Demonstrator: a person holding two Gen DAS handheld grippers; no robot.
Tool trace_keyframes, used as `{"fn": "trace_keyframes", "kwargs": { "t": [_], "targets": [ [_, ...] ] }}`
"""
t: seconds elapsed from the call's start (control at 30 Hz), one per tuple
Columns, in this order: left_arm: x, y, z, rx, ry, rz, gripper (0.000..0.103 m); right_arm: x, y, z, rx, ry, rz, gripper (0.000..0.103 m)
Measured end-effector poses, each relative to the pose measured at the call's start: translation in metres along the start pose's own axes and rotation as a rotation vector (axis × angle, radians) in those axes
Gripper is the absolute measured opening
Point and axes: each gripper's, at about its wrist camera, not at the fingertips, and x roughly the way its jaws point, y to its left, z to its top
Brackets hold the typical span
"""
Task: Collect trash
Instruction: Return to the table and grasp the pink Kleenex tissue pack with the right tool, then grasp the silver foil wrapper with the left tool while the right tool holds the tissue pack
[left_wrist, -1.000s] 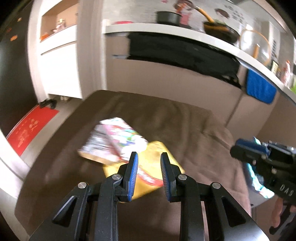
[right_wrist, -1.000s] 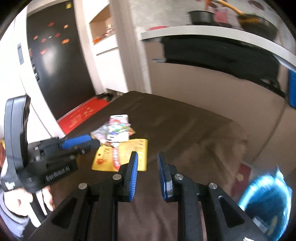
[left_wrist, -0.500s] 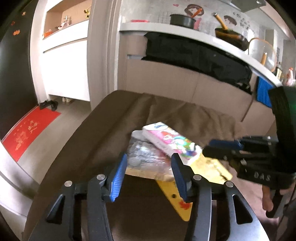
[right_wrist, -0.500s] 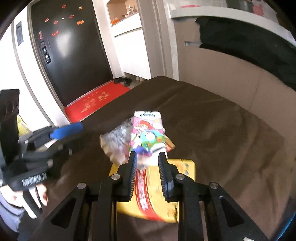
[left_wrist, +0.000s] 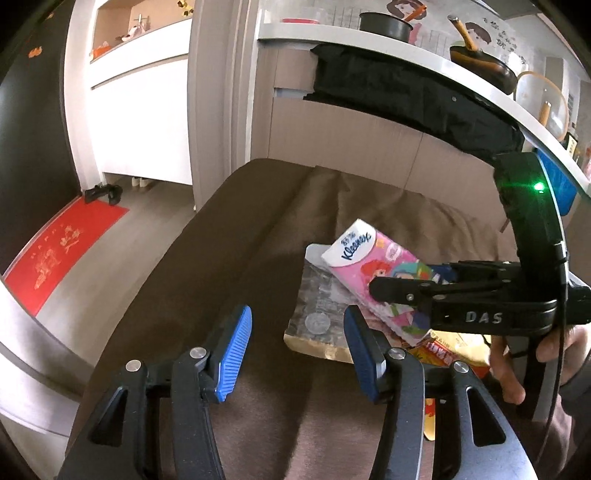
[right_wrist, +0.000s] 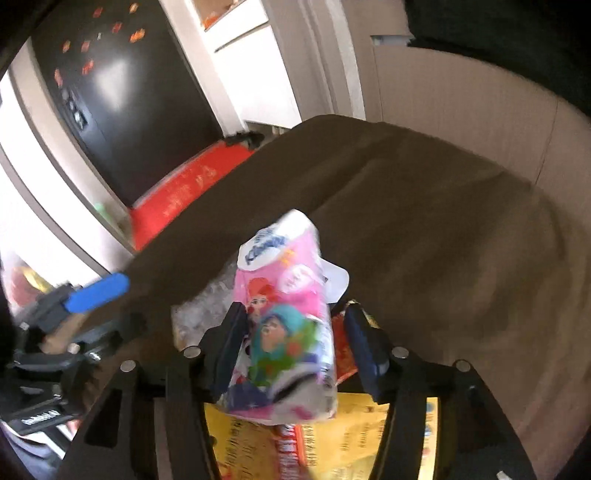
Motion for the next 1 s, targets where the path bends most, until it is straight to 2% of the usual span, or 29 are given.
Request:
{"fn": "trace_keyframes", "kwargs": {
  "t": [0.07,0.1,0.13,0.2,0.23,0.47,0.63,0.77,0.9,1.0],
  "targets": [
    [0.003,0.001,-0.001,-0.003,0.006,0.002,0.053,-0.003,-0.001,-0.001,-0.005,0.008,0.007,0.049],
    [0.004,0.002,-0.002,-0.005,0.012,-0.001,0.053,-0.007,-0.003,-0.002,-0.002,0.012,0.022,0.037],
    [0.006,0.002,-0.003,-0.009,0.019,-0.008,0.053,-0.011,-0.003,-0.003,-0.001,0.014,0.025,0.031],
    [0.008,0.003,-0.004,-0.02,0.025,-0.025,0.053,-0.026,-0.004,-0.006,-0.011,0.002,0.016,0.018],
    [0.008,0.004,-0.005,-0.03,0.024,-0.034,0.053,-0.034,-0.006,-0.008,-0.012,-0.006,0.005,0.016],
    [0.021,0.004,0.002,-0.115,0.06,-0.13,0.056,-0.106,-0.039,-0.041,0.03,-0.07,-0.107,0.014],
    [0.038,-0.006,0.013,-0.123,0.079,-0.103,0.056,-0.14,-0.072,-0.065,0.082,-0.087,-0.188,0.014],
    [0.054,-0.019,0.015,-0.14,0.128,-0.141,0.056,-0.159,-0.094,-0.086,0.12,-0.077,-0.205,0.014],
    [0.055,-0.048,0.006,-0.069,0.147,-0.146,0.056,-0.167,-0.104,-0.103,0.146,-0.073,-0.21,0.014],
    [0.052,-0.07,0.0,-0.003,0.148,-0.121,0.057,-0.164,-0.108,-0.105,0.15,-0.063,-0.214,0.014]
  ]
}}
